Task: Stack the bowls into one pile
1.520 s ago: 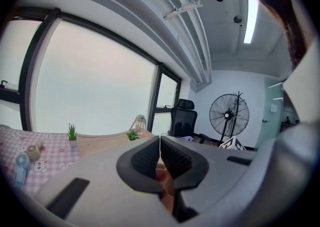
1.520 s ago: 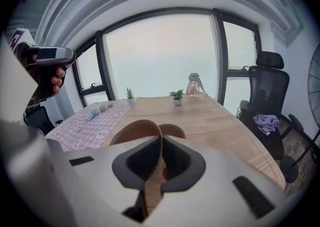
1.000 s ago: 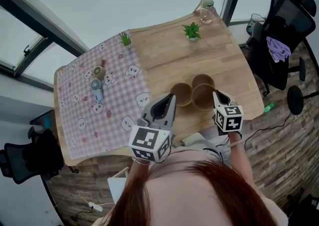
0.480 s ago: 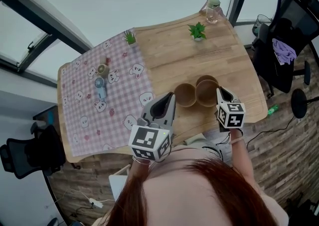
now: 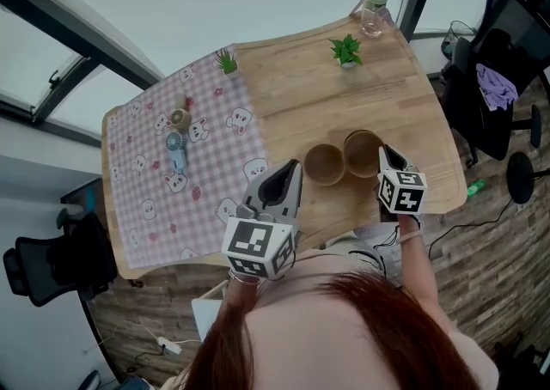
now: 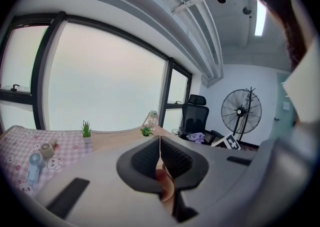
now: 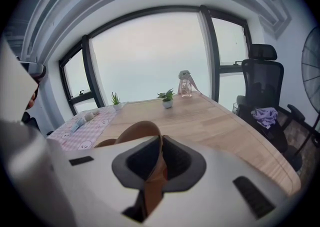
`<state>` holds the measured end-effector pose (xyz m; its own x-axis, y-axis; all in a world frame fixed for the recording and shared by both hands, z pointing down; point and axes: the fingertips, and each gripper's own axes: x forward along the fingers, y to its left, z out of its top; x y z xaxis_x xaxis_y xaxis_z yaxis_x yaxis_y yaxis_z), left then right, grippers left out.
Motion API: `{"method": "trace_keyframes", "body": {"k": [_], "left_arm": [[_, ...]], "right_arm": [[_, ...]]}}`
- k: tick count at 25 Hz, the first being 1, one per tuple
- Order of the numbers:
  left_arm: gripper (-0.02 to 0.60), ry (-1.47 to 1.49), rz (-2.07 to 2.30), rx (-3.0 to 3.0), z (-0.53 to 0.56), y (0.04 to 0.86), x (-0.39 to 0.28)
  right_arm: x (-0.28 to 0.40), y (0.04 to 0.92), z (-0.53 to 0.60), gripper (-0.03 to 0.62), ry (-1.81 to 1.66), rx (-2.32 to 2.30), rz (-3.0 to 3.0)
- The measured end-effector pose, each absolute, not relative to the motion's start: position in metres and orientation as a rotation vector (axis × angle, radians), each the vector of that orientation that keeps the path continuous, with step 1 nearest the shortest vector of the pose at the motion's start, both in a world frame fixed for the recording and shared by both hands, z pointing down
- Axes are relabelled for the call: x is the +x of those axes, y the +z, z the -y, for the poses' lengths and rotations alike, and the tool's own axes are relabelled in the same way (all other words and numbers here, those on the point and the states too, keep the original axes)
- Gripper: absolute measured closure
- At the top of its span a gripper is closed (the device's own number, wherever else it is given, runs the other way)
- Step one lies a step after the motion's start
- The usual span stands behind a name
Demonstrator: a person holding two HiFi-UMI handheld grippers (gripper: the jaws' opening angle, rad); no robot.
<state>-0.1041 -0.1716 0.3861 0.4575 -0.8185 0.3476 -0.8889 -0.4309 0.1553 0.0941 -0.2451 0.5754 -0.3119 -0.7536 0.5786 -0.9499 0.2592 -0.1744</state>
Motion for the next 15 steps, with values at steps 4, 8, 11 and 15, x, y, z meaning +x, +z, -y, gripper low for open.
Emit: {"method": "trace_keyframes", "body": {"k": [4, 8, 11, 15], "left_arm": [[0.571, 0.317, 1.450, 2.391, 0.176, 0.388, -0.106], [0.571, 0.325, 1.441, 2.380, 0.179, 0.392, -0.105], [0.571, 0.330, 1.433, 2.376, 0.183, 0.395, -0.105], [0.571, 0.328, 1.426, 2.363, 0.185, 0.399, -0.107]], "right_arm": [[0.093, 0.584, 0.249, 0.574, 0.756, 1.561, 2.145], [0.094, 0.594, 0.253, 0.576, 0.796, 1.559, 2.119], [0.096, 0.601, 0.257, 0.576, 0.823, 1.564, 2.095], [0.097, 0.609, 0.258, 0.576, 0.827, 1.561, 2.064]]}}
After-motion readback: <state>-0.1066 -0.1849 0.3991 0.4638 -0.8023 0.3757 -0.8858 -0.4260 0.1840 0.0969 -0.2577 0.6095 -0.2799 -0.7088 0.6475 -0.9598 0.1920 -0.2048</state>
